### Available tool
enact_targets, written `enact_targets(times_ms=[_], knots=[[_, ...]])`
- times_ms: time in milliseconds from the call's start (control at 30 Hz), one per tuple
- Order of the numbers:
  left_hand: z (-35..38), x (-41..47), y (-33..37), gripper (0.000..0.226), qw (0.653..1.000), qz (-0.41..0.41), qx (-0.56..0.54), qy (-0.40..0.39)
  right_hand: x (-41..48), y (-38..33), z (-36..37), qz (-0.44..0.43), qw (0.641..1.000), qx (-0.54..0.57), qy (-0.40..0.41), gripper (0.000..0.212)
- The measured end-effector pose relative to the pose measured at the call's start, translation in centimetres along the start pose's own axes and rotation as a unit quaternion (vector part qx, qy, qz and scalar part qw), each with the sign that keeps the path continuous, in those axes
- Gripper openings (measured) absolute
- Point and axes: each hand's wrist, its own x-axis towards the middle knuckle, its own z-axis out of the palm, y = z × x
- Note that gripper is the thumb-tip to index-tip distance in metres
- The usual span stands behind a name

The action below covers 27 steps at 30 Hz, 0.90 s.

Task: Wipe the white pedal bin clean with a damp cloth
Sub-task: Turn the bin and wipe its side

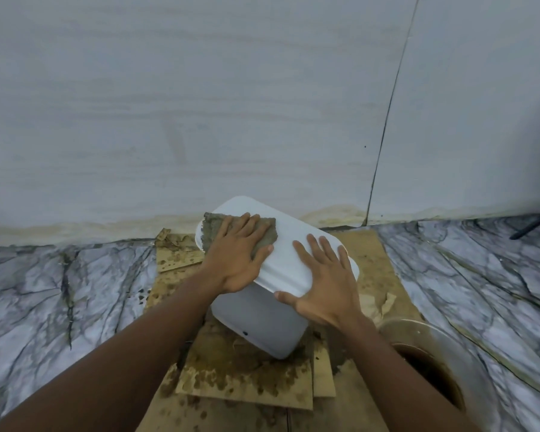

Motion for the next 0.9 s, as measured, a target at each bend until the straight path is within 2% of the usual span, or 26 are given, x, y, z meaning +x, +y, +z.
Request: enact_targets(times_ms=[167, 367, 500, 600, 700, 800, 900], knots=[[0.8, 2.0, -0.3, 0.061, 0.999, -0.039, -0.033, -0.002, 3.1, 0.6, -0.3, -0.012, 0.999, 0.015, -0.035, 0.111], [1.6, 4.2, -2.0, 0.056, 0.996, -0.044, -0.072, 0.033, 4.9, 4.5, -2.3, -0.082, 0.990, 0.081, -0.085, 0.109], [2.2, 5.4, -2.4, 0.062, 0.994, -0.041, -0.089, 0.050, 5.4, 6.2, -1.4, -0.124, 0.985, 0.112, -0.035, 0.104], [2.2, 6.1, -3.1, 0.061, 0.991, -0.063, -0.099, 0.068, 6.3, 5.6, -0.4, -0.125, 0.982, 0.142, 0.012, 0.097], [1.7, 6.8, -4.3, 0.056, 0.985, -0.106, -0.105, 0.092, 7.7, 3.6, -0.7, -0.108, 0.986, 0.123, 0.025, 0.098], [0.5, 7.3, -4.9, 0.054, 0.970, -0.125, -0.177, 0.108, 8.4, 0.1, -0.8, -0.074, 0.990, 0.109, 0.042, 0.098], [-0.7, 6.9, -5.9, 0.056, 0.958, -0.126, -0.250, 0.066, 7.2, -3.6, 0.0, -0.051, 0.991, 0.103, 0.071, 0.095]])
